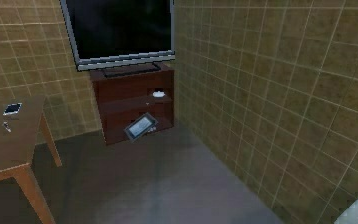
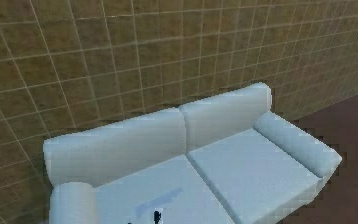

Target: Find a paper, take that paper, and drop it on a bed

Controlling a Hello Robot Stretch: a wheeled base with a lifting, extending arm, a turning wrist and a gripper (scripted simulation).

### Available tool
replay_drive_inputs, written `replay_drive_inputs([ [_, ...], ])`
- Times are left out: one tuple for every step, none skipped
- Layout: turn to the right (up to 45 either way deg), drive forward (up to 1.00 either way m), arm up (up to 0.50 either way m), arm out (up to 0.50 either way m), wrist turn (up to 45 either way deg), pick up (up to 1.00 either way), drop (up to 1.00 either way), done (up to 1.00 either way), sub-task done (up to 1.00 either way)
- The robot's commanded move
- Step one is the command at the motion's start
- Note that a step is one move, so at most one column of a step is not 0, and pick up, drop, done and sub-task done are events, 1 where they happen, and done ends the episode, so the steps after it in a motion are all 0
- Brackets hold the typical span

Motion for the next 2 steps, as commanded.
replay_drive_inputs([
  [0.0, 0.00, -0.30, 0.00, 0.0, 0.00, 0.00, 0.00, 0.00],
  [0.0, 0.00, 0.00, 0.00, 0.0, 1.00, 0.00, 0.00, 0.00],
])
